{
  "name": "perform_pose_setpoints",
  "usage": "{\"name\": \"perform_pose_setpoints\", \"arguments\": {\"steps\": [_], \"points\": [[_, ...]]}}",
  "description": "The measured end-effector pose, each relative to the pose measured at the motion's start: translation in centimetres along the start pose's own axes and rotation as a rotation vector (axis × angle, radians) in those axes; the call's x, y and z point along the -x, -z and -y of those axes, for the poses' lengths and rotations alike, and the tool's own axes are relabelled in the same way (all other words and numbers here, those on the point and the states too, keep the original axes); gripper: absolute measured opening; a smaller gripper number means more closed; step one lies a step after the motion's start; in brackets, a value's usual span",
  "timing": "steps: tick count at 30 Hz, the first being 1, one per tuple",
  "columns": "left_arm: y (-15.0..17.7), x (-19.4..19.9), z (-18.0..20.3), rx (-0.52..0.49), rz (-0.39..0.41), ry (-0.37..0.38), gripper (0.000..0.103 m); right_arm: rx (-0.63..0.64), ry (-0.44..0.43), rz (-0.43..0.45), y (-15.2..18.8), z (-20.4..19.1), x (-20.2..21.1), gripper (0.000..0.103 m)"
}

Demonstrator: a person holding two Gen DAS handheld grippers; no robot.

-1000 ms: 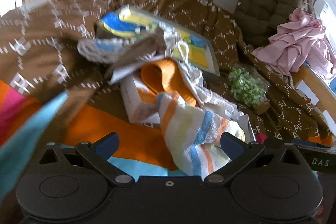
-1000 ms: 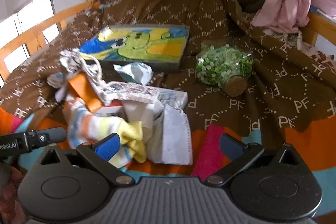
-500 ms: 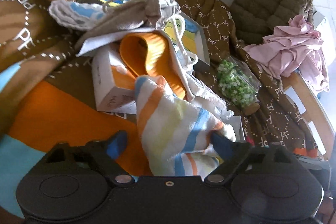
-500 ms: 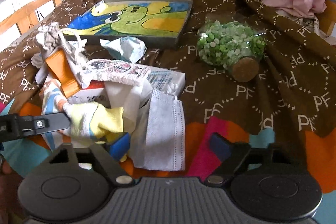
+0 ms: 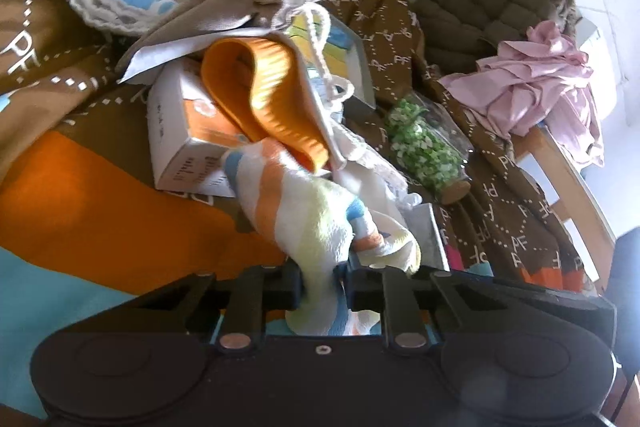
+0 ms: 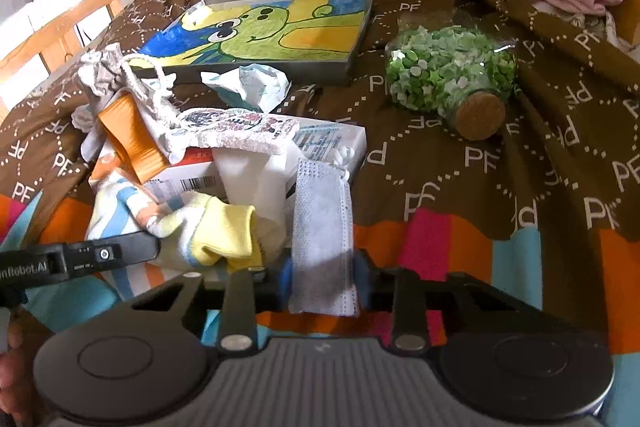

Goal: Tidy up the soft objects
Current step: 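Grasp the striped white towel with the left tool while the right tool grasps a white mask, then lift and carry the towel with the left tool while the right tool carries the mask toward the tray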

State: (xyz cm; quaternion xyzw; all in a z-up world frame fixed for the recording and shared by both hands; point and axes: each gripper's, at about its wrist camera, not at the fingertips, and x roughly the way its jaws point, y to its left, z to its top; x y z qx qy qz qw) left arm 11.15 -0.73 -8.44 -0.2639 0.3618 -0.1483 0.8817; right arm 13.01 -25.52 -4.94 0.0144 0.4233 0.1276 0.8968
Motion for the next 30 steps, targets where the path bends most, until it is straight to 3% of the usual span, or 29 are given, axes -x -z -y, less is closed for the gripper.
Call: {"name": "perform_pose_setpoints", "arguments": {"steps": [4, 9, 15, 21, 30], "points": [[0.3, 1.0, 1.2, -0.061, 0.042, 0.009, 0.017, -0.010, -0.004, 0.049, 0.1, 0.0, 1.3, 0.015], [0.2, 2.9, 2.5, -0.108, 0.115, 0.028, 0.016, -0.053, -0.011, 0.150, 0.1, 0.6, 3.8, 0.014], [-0.5, 5.2, 2.6, -0.081, 0.181, 0.057, 0.016, -0.144, -0.040, 0.229, -0.4, 2.2, 5.2, 0.015], [-1.6, 6.9, 3.9, -0.079, 0.251, 0.074, 0.016, -0.175, -0.064, 0.317, -1.6, 1.4, 7.5, 0.015], [-7.7, 8.7, 7.4, -0.122, 0.385, 0.049, 0.016, -0.142, -0.097, 0.427, -9.6, -2.8, 10.7, 0.015]]}}
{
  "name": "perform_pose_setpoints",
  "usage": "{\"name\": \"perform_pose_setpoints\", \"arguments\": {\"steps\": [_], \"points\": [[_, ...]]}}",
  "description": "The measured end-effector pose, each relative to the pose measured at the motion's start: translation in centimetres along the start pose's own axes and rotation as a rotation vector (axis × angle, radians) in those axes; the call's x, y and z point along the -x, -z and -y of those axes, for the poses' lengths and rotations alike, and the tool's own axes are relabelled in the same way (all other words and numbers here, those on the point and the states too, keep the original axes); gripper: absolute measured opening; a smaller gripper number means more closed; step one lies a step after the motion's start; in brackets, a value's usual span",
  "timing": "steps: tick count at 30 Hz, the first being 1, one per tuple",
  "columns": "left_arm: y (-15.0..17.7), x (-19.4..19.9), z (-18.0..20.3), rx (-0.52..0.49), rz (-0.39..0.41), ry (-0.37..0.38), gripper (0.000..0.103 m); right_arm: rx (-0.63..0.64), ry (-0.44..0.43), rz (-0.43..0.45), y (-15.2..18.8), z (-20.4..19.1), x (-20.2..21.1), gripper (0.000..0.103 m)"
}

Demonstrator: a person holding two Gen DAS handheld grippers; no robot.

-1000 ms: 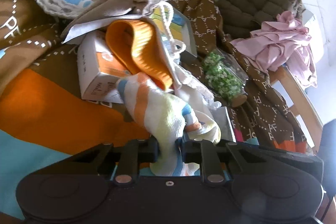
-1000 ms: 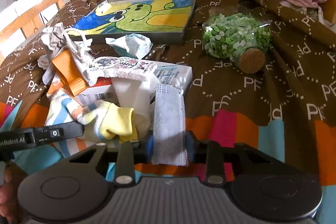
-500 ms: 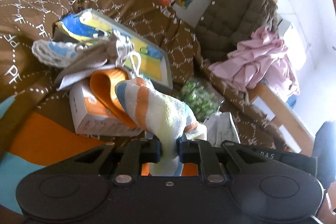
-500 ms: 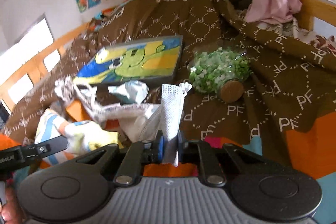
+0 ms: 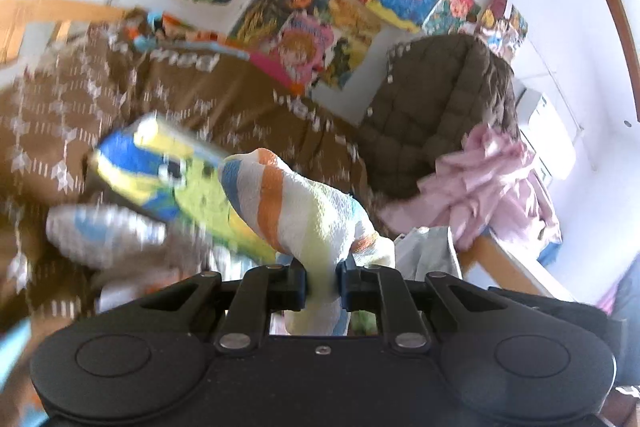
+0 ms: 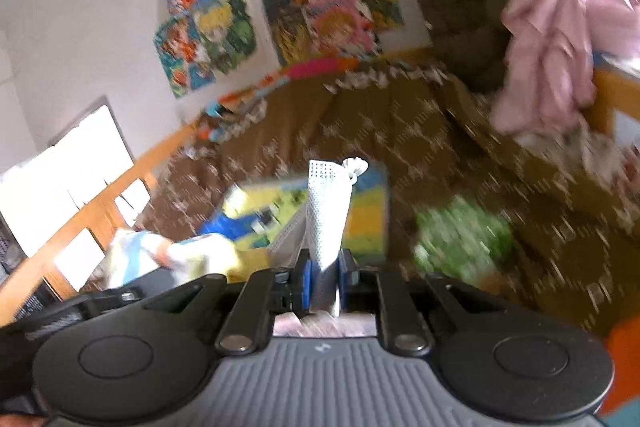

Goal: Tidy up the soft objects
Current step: 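Lift and carry the towel with the left tool while the right tool carries the mask toward the tray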

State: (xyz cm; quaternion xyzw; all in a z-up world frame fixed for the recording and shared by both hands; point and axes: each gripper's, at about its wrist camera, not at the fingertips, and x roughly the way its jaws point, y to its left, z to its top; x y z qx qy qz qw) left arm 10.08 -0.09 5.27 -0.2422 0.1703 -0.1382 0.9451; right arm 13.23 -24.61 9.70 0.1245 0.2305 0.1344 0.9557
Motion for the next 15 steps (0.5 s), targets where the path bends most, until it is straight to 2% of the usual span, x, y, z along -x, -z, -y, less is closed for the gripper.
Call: {"name": "perform_pose_setpoints", "arguments": {"steps": [3, 7, 11, 15], "points": [[-3.0, -1.8, -0.1, -0.017, 0.021, -0.013, 0.016, 0.012, -0.023, 0.028, -1.5, -1.2, -2.4, 0.015], [-5.9, -4.5, -1.6, -0.009, 0.033, -0.038, 0.016, 0.009, -0.027, 0.064, -2.1, -0.5, -6.6, 0.015], [-7.9, -8.3, -3.8, 0.003, 0.016, -0.058, 0.016, -0.030, -0.027, 0.058, -1.5, 2.0, -11.1, 0.015], [-8.5, -13.2, -5.5, -0.011, -0.029, -0.080, 0.016, -0.033, -0.011, 0.035, -0.9, 3.4, -15.4, 0.015]]}}
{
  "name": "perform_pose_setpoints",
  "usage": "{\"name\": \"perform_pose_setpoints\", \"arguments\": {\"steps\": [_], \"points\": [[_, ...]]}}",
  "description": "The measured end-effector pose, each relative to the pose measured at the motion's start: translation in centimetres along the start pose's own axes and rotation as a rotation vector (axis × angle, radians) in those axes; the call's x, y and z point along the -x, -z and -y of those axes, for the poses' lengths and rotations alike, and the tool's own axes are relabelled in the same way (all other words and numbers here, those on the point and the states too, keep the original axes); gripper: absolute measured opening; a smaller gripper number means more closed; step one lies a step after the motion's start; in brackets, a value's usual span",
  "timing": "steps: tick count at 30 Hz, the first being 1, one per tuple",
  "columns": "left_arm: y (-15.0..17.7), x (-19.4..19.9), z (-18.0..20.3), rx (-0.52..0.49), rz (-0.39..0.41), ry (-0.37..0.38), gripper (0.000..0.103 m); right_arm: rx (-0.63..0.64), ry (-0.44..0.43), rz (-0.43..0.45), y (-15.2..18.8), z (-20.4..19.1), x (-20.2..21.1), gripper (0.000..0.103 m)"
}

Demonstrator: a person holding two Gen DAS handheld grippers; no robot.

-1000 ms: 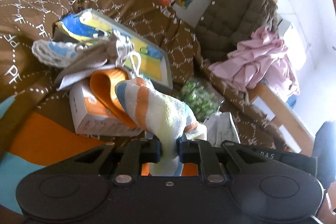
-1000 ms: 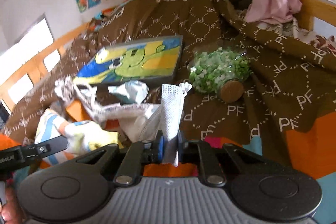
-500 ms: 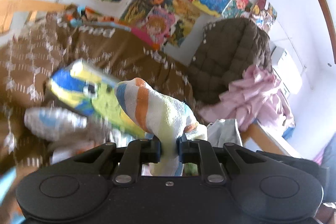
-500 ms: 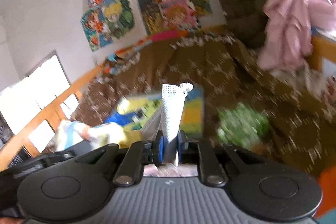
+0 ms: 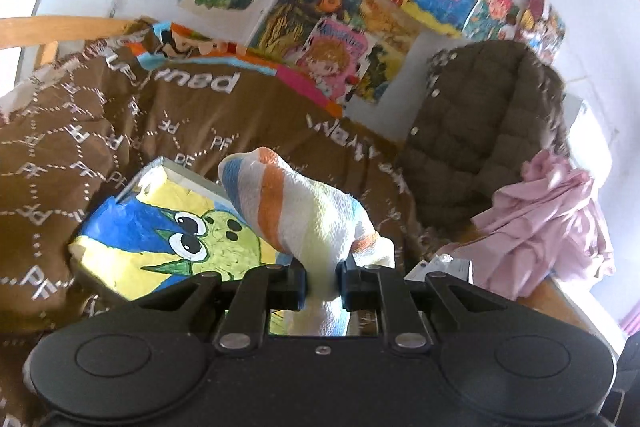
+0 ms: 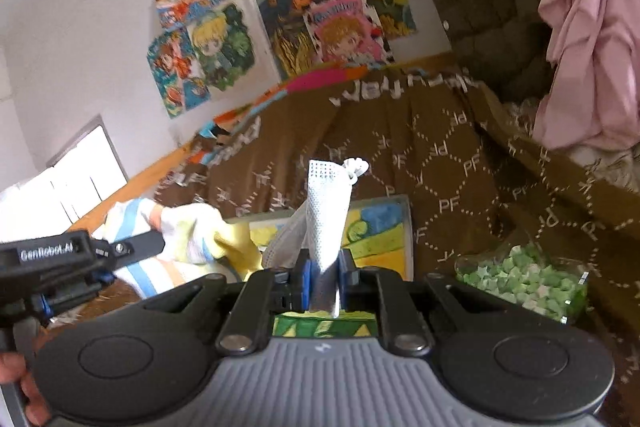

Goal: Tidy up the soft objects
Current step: 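Lift and carry the towel with the left tool while the right tool carries the mask toward the tray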

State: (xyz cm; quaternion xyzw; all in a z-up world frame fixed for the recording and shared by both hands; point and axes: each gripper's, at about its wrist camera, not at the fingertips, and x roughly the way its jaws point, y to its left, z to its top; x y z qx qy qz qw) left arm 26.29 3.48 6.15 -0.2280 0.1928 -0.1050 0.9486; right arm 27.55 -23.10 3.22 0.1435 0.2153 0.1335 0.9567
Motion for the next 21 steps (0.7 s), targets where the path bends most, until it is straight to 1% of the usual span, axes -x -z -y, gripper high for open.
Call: {"name": "perform_pose_setpoints", "arguments": {"steps": [5, 9, 12, 14, 18, 21], "points": [[0.3, -6.3, -1.4, 0.002, -0.073, -0.022, 0.016, 0.017, -0.008, -0.038, 0.9, 0.8, -4.1, 0.015], [1.0, -9.5, -2.1, 0.022, -0.133, -0.040, 0.016, 0.040, 0.003, -0.091, 2.1, 1.0, -6.3, 0.015], [1.2, -11.4, -2.0, 0.018, -0.192, -0.069, 0.016, 0.031, 0.007, -0.121, 2.7, 1.3, -7.2, 0.015], [1.5, -12.6, -1.7, -0.004, -0.243, -0.108, 0.016, 0.034, 0.014, -0.137, 3.0, 1.6, -7.6, 0.015], [2.2, -14.0, -1.5, -0.024, -0.302, -0.168, 0.016, 0.018, 0.023, -0.170, 3.5, 2.1, -8.2, 0.016], [2.6, -14.6, -1.8, -0.020, -0.334, -0.188, 0.017, 0.026, 0.034, -0.185, 3.7, 2.2, -8.3, 0.017]]}}
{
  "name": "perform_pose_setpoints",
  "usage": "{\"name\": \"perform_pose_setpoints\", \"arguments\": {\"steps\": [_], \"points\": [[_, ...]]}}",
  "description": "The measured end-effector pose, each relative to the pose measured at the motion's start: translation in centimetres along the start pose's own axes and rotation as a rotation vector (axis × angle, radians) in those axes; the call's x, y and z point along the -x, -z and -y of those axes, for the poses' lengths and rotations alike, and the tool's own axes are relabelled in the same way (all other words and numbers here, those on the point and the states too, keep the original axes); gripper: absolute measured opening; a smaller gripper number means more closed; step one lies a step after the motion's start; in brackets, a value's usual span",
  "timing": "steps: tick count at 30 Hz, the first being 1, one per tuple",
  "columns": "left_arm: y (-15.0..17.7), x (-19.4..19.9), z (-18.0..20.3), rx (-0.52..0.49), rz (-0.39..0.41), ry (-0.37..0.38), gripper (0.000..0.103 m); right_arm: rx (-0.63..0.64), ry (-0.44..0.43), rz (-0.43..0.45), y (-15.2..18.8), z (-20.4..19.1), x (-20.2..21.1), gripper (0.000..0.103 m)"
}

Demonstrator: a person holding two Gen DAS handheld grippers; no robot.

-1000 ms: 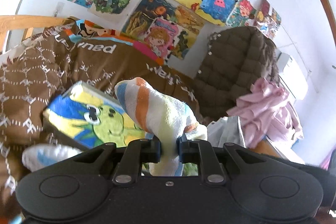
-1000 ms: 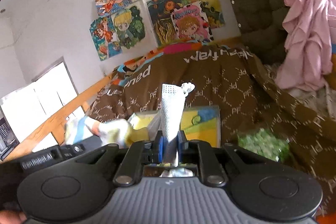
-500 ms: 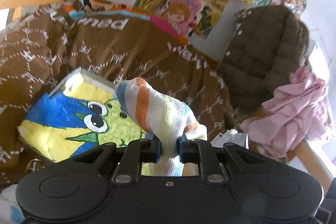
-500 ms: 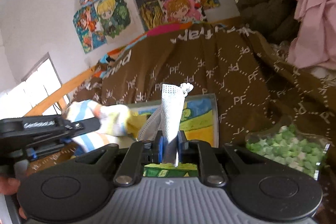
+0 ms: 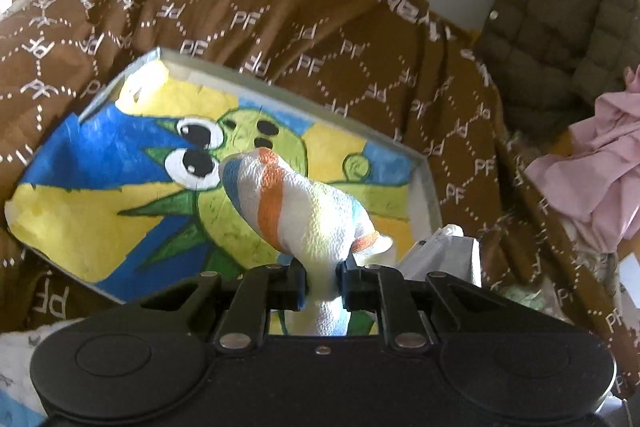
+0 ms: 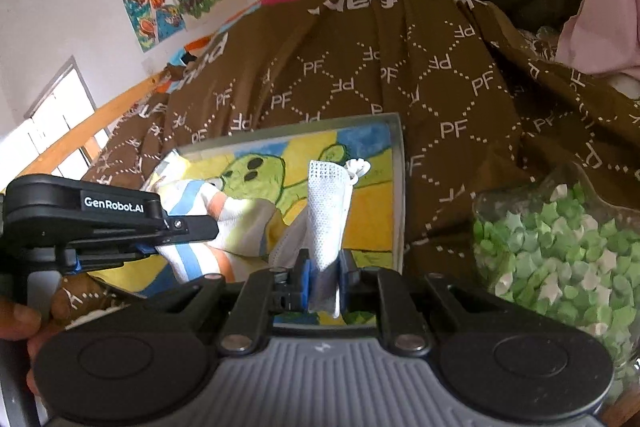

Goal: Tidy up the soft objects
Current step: 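Lift and carry the towel with the left tool while the right tool carries the mask toward the tray, then open the left tool over the painted tray while the right tool releases the mask there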

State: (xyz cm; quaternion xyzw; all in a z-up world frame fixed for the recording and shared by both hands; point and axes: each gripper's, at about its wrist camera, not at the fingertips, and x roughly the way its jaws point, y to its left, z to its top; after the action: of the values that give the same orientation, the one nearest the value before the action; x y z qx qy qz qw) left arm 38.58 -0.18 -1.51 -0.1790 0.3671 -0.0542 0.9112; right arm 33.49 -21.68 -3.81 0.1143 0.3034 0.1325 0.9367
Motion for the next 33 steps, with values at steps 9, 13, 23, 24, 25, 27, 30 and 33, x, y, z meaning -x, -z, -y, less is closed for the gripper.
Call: {"name": "perform_pose_setpoints", "arguments": {"steps": [9, 13, 23, 24, 25, 27, 30, 33], "points": [[0.1, -0.3, -0.2, 0.016, -0.047, -0.023, 0.033, 0.027, 0.029, -0.019, -0.1, -0.2, 0.2, 0.034], [0.2, 0.5, -0.2, 0.027, -0.039, -0.027, 0.052, 0.036, 0.041, -0.002, -0.3, -0.2, 1.0, 0.052], [0.2, 6.3, 0.1, 0.003, 0.086, 0.016, 0.080, 0.063, 0.066, 0.133, -1.4, -0.8, 6.5, 0.086], [0.3, 7.2, 0.2, -0.007, 0.110, 0.023, 0.081, 0.067, 0.064, 0.153, -1.5, -1.0, 7.4, 0.089], [0.5, 8.1, 0.3, -0.018, 0.133, 0.029, 0.082, 0.073, 0.061, 0.177, -1.6, -1.2, 8.4, 0.091], [0.9, 10.0, 0.7, -0.047, 0.178, 0.038, 0.085, 0.081, 0.056, 0.222, -1.6, -1.7, 10.2, 0.095], [1.9, 13.0, 1.3, -0.093, 0.262, 0.040, 0.094, 0.102, 0.050, 0.297, -1.6, -2.4, 13.0, 0.100], [2.9, 15.9, 2.0, -0.138, 0.337, 0.054, 0.094, 0.115, 0.056, 0.353, -1.2, -2.9, 15.7, 0.102]]}}
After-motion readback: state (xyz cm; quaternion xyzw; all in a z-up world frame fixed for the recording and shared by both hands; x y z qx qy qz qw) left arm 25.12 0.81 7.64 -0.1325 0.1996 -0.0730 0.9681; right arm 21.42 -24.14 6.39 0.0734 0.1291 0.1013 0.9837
